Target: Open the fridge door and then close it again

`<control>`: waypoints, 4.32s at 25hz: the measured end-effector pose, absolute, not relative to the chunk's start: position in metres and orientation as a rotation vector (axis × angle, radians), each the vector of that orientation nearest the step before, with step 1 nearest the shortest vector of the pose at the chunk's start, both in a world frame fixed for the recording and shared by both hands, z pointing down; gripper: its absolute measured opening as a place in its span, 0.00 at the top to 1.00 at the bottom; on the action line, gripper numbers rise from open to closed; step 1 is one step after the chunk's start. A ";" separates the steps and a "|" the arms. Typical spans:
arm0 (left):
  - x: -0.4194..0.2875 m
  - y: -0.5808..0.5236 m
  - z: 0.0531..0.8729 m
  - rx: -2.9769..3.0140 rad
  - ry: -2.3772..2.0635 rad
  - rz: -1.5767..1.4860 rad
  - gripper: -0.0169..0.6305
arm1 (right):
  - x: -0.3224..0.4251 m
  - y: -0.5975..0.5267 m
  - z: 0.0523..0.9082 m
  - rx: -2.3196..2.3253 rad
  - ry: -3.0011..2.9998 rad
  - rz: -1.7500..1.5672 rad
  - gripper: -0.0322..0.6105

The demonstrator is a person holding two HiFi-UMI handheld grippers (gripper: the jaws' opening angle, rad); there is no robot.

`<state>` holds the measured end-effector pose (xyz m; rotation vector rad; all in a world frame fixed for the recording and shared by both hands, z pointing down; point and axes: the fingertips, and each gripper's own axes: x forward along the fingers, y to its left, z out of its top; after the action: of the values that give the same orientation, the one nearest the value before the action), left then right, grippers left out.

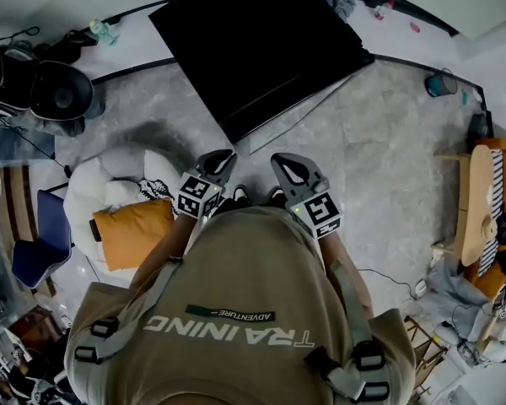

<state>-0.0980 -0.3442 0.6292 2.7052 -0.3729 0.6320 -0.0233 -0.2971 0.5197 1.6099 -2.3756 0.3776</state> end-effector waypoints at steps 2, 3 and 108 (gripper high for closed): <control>-0.094 -0.343 0.628 2.707 -0.366 0.641 0.91 | -0.021 -0.295 0.521 1.615 -2.370 0.388 0.96; -0.091 -0.342 0.628 2.714 -0.365 0.645 0.91 | -0.019 -0.294 0.522 1.620 -2.364 0.398 0.96; 0.050 -0.124 0.634 2.530 -0.835 0.739 0.92 | 0.109 0.031 0.525 1.858 -2.282 0.573 0.96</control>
<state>0.0500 -0.1242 0.6339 2.5301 -0.8349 0.7391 0.1092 0.0305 0.5245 1.8584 -2.2818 0.5730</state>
